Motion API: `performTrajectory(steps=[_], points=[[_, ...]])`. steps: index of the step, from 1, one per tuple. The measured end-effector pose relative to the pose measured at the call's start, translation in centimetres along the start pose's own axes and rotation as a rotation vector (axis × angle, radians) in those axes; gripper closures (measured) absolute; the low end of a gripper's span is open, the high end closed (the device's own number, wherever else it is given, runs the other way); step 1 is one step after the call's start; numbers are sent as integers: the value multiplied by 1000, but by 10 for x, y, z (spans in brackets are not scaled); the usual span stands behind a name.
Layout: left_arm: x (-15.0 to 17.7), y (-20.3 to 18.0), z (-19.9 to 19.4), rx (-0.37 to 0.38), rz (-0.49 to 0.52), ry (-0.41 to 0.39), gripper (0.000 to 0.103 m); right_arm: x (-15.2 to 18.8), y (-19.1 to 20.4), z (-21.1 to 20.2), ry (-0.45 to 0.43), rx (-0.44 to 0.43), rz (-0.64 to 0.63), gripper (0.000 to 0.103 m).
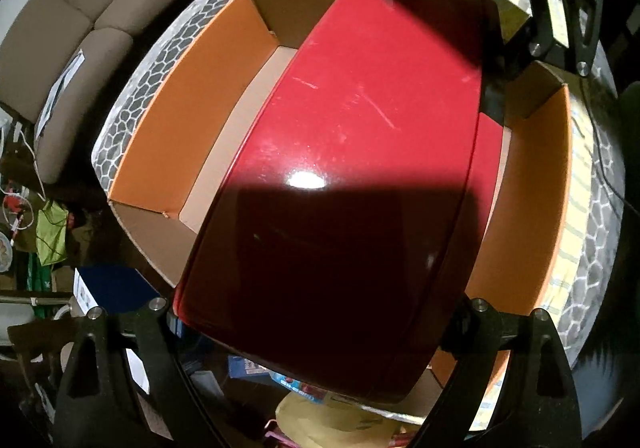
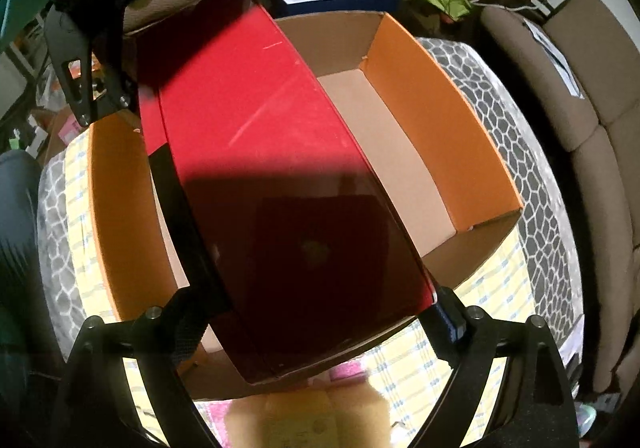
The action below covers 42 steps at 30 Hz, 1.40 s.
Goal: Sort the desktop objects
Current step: 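Lift the red box with both grippers and carry it over the orange cardboard box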
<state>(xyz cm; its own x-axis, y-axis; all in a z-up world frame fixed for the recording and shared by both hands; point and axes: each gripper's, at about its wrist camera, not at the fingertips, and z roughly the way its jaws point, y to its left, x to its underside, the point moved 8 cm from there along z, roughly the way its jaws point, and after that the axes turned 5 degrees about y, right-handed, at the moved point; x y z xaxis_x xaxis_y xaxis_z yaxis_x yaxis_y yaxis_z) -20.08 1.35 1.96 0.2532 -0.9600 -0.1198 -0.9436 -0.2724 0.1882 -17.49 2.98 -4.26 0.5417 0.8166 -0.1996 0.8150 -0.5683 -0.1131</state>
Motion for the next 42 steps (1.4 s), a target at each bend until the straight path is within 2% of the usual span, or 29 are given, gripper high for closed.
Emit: performTrajectory(steps=[9,14,18,20,22,23,24,27,29,31,33,37,40,42], points=[[5,-8,14,-1,-9,5,13,8,3,13,-3,8,-4,11],[6,-1,16,-48,-32,-2,8,8,0,5,-52,46,11,12],[10,1,11,-72,-50,13,6,9,-6,-8,-91,45,54,12],[12,2,4,-107,-55,10,6,9,-7,-13,-108,37,78,12],[13,2,-12,-148,-58,-31,7,11,-8,-16,-107,32,95,13],[13,4,-20,-154,-68,-52,7,13,-7,-17,-102,23,111,18],[15,6,-30,-158,-93,-74,7,14,-6,-17,-98,10,125,24],[27,19,-55,-178,-217,-135,7,20,-7,-22,-110,22,190,25],[37,22,-70,-162,-307,-195,11,23,-6,-29,-151,26,253,27],[44,17,-82,-126,-347,-266,41,26,-4,-35,-190,16,300,32],[48,16,-78,-142,-363,-266,49,30,-5,-36,-218,15,366,43],[45,3,-58,-141,-357,-202,49,33,-6,-33,-233,-7,438,48],[39,-1,-50,-127,-358,-206,47,30,-4,-29,-238,-27,461,50],[37,2,-48,-130,-364,-212,47,31,-5,-25,-241,-37,468,55]])
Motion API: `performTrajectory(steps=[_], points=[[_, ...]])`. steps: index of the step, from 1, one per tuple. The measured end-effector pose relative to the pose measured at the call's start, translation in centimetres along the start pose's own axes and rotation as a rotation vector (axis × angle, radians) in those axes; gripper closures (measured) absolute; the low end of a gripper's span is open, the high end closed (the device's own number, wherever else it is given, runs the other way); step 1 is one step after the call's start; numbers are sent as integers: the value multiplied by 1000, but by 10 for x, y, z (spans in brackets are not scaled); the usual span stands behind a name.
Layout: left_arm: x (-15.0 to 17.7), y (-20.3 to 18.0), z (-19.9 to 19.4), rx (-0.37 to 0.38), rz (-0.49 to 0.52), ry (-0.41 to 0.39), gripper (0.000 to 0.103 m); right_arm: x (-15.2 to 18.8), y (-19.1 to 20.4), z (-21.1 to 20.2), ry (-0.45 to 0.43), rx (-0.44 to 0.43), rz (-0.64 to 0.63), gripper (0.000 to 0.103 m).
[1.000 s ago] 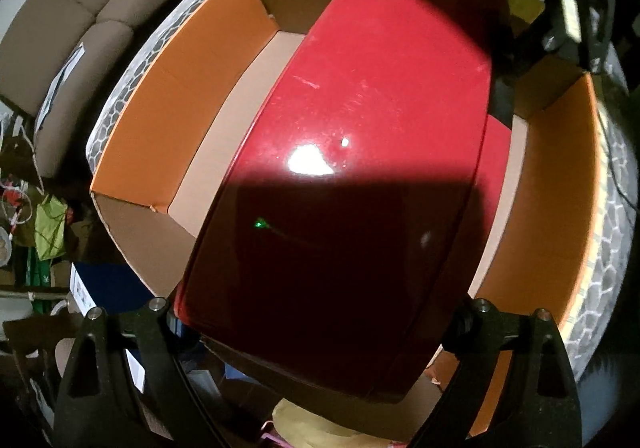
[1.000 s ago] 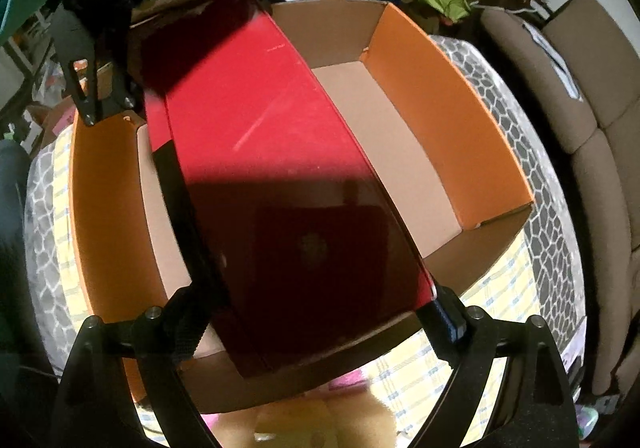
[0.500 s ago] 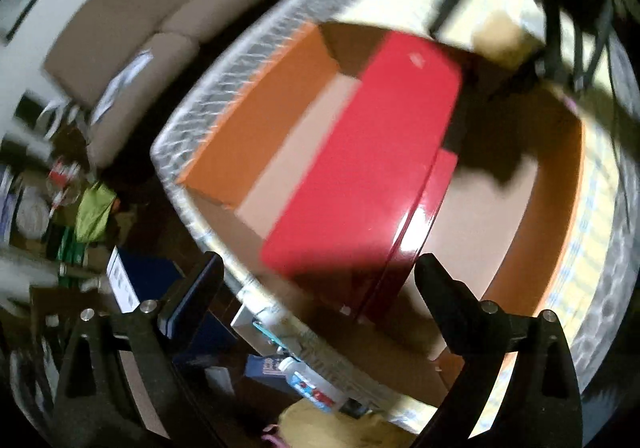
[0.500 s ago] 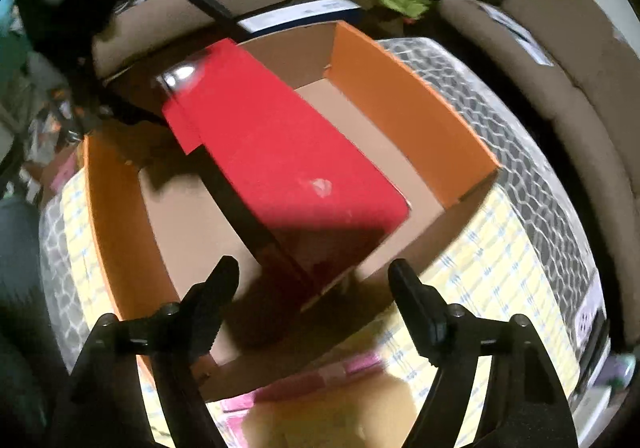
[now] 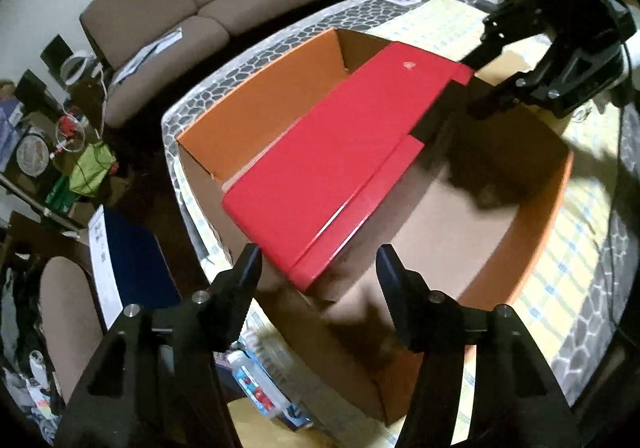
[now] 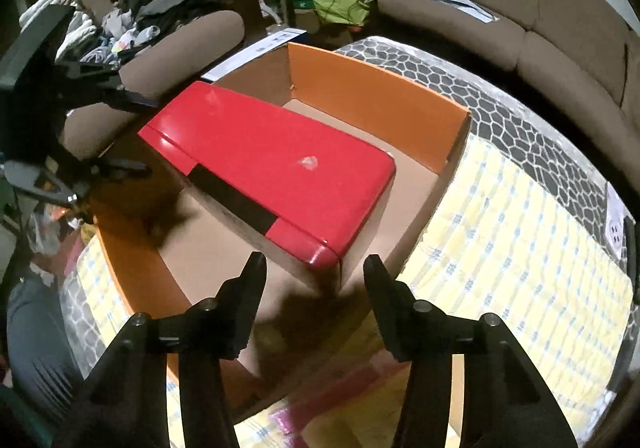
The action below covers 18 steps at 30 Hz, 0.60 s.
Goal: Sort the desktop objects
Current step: 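Lift the red box with both grippers and carry it over the orange cardboard box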
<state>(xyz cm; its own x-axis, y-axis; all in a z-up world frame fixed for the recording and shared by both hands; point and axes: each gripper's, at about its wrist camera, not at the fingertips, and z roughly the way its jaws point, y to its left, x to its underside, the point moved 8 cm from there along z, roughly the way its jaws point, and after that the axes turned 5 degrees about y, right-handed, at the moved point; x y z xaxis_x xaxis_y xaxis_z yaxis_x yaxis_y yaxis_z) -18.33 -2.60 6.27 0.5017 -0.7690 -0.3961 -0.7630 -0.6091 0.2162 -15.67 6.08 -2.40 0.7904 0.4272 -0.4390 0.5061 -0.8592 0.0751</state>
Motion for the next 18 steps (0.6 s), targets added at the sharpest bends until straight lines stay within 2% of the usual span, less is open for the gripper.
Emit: performTrajectory(steps=[4,8,12,18], points=[[-4,14,3,38,-39,-2,57,-1,-5,5,-9,-19,42,58],[-8,19,8,51,-45,16,57,-3,-12,6,-8,-58,92,59],[-19,26,17,49,-54,43,56,-8,-16,6,-2,-49,102,60],[-36,44,30,85,-136,92,56,-20,-32,8,3,-105,194,59]])
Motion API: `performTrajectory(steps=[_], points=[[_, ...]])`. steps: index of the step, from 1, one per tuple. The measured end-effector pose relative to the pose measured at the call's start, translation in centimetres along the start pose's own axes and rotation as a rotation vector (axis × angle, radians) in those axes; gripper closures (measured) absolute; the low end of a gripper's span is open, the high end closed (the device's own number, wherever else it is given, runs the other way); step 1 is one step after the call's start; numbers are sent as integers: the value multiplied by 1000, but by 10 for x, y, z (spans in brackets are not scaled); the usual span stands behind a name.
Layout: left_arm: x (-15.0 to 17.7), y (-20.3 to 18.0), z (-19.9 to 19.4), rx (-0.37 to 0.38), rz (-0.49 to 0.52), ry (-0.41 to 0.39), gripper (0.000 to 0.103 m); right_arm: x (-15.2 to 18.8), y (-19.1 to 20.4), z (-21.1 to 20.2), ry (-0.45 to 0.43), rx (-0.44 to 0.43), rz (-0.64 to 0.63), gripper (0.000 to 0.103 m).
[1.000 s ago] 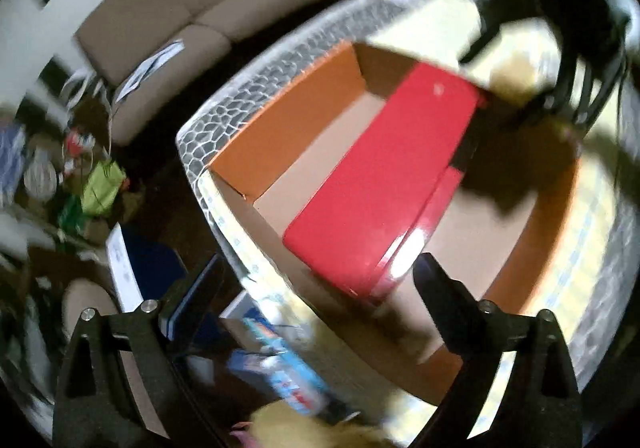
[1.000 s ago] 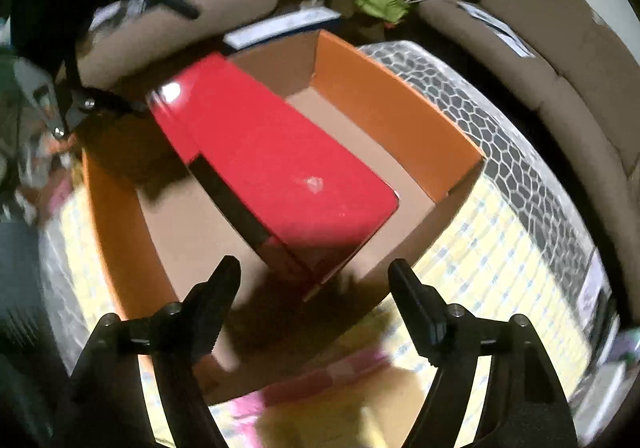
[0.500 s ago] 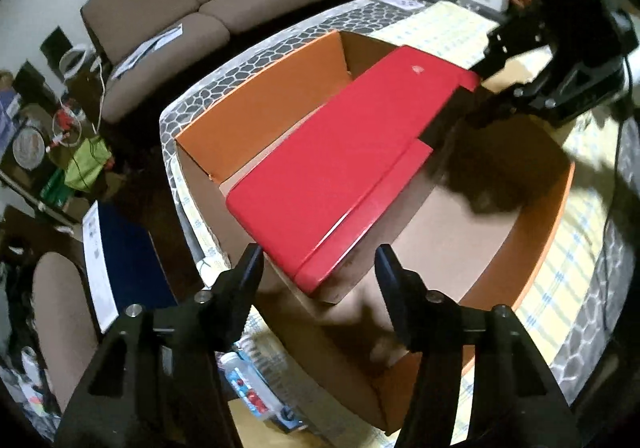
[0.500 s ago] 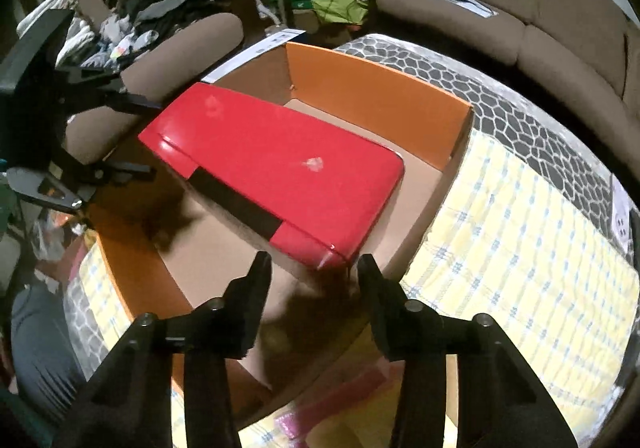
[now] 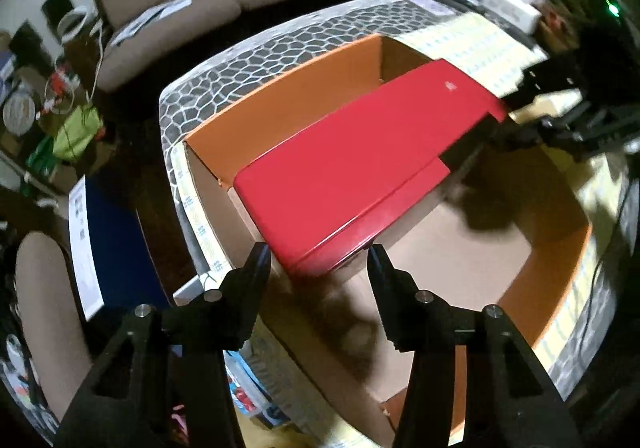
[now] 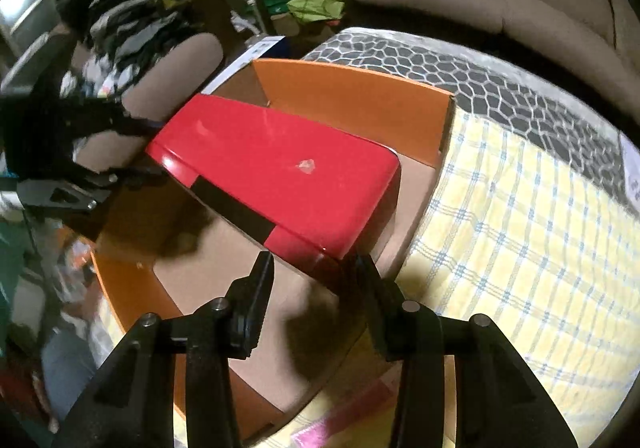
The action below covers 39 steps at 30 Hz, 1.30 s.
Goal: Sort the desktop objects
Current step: 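Lift the red box with both grippers and carry it over the orange cardboard box, then lower the red box into the orange box and open both grippers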
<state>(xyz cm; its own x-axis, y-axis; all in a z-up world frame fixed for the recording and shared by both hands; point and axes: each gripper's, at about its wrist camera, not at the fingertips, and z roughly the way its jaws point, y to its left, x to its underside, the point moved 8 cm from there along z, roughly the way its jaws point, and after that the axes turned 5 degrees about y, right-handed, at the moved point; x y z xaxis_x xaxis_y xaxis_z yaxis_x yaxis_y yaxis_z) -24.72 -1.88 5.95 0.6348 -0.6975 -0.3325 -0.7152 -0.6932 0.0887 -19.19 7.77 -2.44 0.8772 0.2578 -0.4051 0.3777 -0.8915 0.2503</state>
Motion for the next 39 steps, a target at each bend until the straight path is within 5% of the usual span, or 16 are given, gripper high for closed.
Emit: performTrajectory(steps=[17,21,25,31,39], points=[[-63,43,12,3,-219,46,51,-67,-56,-8,-67,-128,349,59],[-72,50,19,20,-273,28,41,-78,-68,-4,-85,-153,407,59],[-62,41,38,49,-294,38,30,-79,-69,2,-94,-176,412,49],[-41,26,57,36,-290,60,31,-72,-62,13,-99,-119,350,43],[-27,37,39,200,-443,123,35,-68,-50,7,-47,-117,371,42]])
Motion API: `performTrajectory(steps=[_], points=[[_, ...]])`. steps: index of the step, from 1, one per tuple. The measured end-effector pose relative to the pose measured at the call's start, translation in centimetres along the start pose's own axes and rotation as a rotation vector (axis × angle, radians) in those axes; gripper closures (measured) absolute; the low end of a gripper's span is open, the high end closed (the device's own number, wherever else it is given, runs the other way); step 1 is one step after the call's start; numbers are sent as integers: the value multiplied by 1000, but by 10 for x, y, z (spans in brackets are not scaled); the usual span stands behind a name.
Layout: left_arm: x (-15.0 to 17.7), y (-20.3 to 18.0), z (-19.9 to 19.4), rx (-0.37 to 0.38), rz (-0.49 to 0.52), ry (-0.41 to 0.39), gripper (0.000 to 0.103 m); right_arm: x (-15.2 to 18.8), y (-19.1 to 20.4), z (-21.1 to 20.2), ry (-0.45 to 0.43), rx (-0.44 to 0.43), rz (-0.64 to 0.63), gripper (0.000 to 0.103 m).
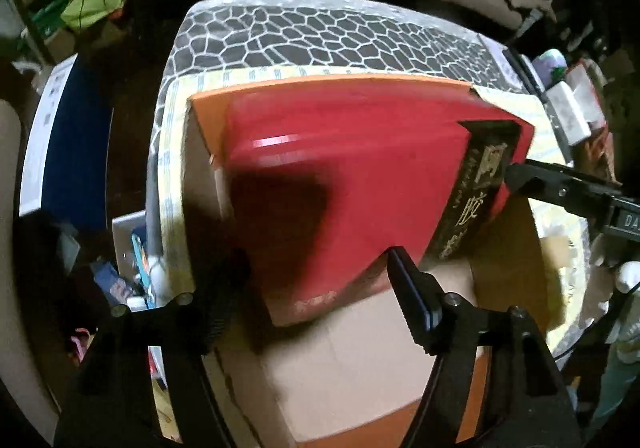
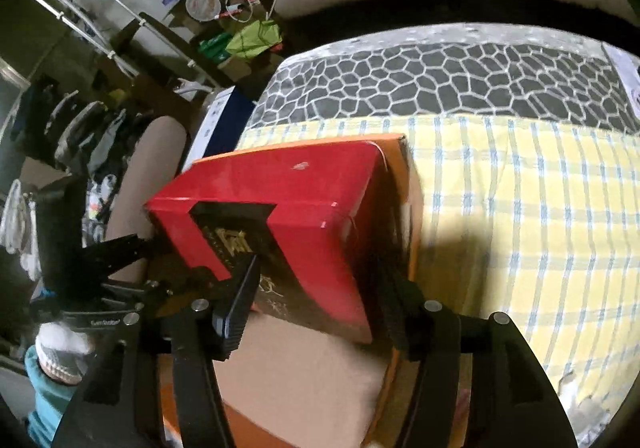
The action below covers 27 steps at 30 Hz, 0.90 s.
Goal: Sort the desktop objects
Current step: 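Lower the red box into the orange box and open both grippers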
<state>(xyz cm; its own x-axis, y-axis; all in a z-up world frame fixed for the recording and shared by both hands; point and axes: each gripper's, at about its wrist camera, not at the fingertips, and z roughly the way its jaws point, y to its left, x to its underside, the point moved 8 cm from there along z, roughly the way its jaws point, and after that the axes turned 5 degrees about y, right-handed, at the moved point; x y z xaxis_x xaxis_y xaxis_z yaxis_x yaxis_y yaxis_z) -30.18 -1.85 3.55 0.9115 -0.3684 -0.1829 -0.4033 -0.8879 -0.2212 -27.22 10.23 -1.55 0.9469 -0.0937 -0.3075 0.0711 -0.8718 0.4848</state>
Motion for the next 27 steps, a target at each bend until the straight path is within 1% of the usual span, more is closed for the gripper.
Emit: performTrajectory(steps=[3,5,7,8,11,13,18,23,26,27], points=[[8,2,-2,15,-44,39,34,7,2,1,33,-12,46,42],[10,2,-1,22,-53,57,35,12,2,4,67,-24,77,42],[8,1,0,12,-49,49,35,16,0,9,98,-20,78,44],[6,1,1,9,-50,45,35,15,0,10,97,-16,76,44],[0,3,6,-16,-51,38,35,13,1,13,91,13,58,44],[-5,4,7,-35,-43,18,35,10,1,16,87,39,38,44],[-10,9,9,-42,-66,9,35,2,2,28,84,115,-9,44],[-12,11,6,-62,-69,-14,35,-3,5,35,65,191,-73,44],[-11,10,-16,-38,-75,-84,34,-6,7,34,45,191,-88,44],[-8,9,-28,-30,-67,-116,31,-6,8,32,40,192,-95,44]])
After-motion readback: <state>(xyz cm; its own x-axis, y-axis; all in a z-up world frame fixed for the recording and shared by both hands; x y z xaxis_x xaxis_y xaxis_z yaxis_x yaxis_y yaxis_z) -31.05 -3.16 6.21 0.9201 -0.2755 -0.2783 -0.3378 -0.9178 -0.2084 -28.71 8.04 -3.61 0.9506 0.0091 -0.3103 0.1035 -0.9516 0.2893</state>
